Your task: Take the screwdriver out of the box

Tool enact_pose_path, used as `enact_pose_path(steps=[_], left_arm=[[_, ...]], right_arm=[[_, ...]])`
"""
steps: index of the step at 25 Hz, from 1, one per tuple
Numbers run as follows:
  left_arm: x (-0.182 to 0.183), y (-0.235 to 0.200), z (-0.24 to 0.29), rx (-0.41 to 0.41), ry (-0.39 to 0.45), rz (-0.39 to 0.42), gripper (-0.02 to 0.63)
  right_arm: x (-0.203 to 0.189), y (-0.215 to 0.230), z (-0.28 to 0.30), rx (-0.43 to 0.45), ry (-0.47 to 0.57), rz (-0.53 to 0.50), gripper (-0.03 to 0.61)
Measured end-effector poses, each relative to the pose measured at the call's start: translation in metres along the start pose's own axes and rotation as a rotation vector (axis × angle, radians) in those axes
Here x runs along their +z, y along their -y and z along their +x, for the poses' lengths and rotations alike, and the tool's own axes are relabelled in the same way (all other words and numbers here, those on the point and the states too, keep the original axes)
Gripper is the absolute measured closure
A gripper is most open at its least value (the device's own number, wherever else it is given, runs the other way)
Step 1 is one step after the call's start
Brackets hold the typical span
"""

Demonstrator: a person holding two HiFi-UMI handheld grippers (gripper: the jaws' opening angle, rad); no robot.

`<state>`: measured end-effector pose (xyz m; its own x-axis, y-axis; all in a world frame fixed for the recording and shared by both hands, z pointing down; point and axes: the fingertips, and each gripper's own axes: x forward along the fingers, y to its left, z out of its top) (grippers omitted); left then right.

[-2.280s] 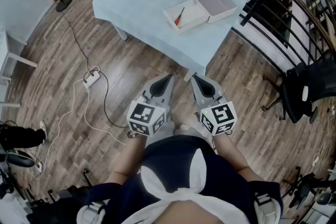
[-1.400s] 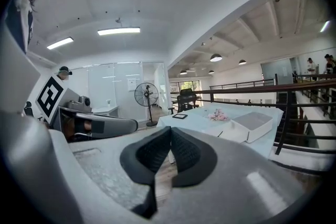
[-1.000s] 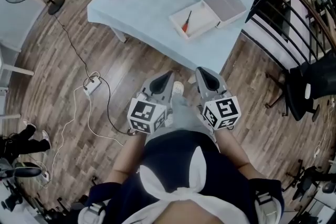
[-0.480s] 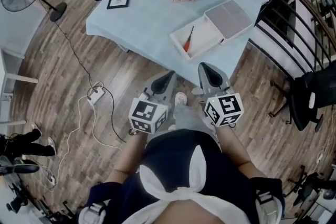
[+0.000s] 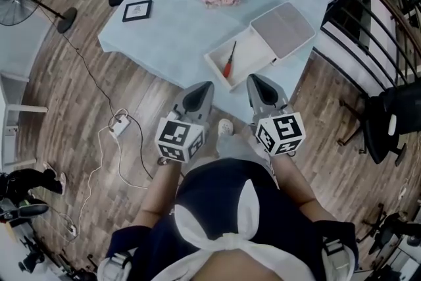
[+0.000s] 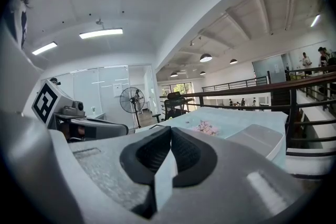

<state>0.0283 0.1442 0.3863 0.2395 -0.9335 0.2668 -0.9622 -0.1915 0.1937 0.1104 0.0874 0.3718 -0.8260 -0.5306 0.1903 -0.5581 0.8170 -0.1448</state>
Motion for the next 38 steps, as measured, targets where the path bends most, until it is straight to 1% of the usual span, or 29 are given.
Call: enact_pose_path(steps=[4,7,8,12,15,18,21,28,33,38], left_arm=[[-0.003,-0.012,0.026,0.005,-0.018,0.009,0.598],[0.002,-0.021,0.041,0.026,-0.007,-0.003,0.598],[0.004,-0.022,0.044,0.029,-0.005,-0.006,0.598],[0.002,-0.032,0.053,0.025,-0.019,-0.007,0.598],[0.003,-0.044,0.059,0.027,-0.033,-0.021,0.598],[0.009,-0.054,0.068,0.020,-0.044,-0.006,0.598],[0.018,-0.066,0.074,0.004,-0.047,0.008,0.598],[0.027,-0.108,0.096,-0.046,-0.084,0.016,0.598],[0.032,-0.114,0.119,-0.100,-0.106,0.037,0.598],[0.033,-0.124,0.134,-0.136,-0.122,0.047,0.598]], right_arm=[[-0.003,0.022,0.013,-0.008,-0.003,-0.010,0.578],[-0.002,0.036,0.021,-0.016,-0.014,-0.037,0.574],[-0.002,0.038,0.023,-0.016,-0.018,-0.043,0.533],[-0.007,0.045,0.035,-0.017,-0.038,-0.034,0.511],[-0.007,0.049,0.049,-0.024,-0.054,-0.017,0.470],[-0.005,0.054,0.060,-0.039,-0.062,0.002,0.461],[-0.008,0.056,0.075,-0.053,-0.081,0.022,0.445],[-0.015,0.061,0.112,-0.119,-0.110,0.067,0.445],[-0.022,0.073,0.126,-0.159,-0.141,0.095,0.445],[-0.047,0.075,0.144,-0.164,-0.218,0.125,0.445]])
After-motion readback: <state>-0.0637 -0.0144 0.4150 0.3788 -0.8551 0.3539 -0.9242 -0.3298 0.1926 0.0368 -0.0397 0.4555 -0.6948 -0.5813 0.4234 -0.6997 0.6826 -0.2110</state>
